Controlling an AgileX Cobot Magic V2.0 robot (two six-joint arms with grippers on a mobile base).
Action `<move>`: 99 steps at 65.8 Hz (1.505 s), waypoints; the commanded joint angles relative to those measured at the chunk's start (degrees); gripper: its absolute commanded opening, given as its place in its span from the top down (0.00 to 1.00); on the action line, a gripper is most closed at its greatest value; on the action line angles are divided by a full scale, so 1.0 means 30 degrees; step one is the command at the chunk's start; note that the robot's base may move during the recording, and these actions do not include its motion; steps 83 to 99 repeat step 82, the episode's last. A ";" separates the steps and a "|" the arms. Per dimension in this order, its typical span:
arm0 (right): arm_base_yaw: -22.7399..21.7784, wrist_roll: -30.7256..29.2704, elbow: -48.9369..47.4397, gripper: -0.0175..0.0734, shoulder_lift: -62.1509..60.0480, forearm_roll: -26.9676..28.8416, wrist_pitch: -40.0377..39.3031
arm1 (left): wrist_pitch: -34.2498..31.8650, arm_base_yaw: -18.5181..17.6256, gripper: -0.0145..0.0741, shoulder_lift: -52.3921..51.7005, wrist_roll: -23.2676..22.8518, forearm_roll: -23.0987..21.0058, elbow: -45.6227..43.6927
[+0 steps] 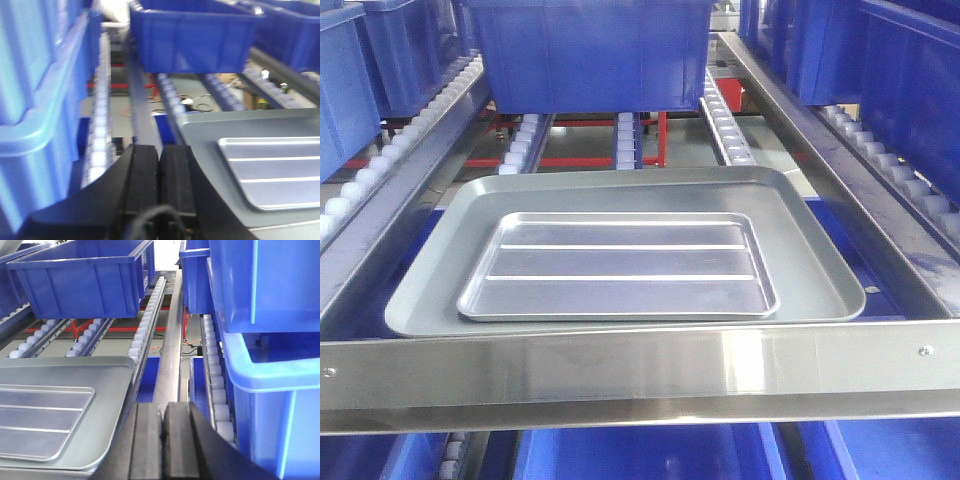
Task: Grab silver tray and stack on right shelf
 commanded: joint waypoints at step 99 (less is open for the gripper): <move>-0.0067 -0.0203 -0.0032 0.75 -0.0353 0.0000 -0.1902 | -0.2927 0.2197 0.93 -0.0074 0.0125 -0.0196 0.0479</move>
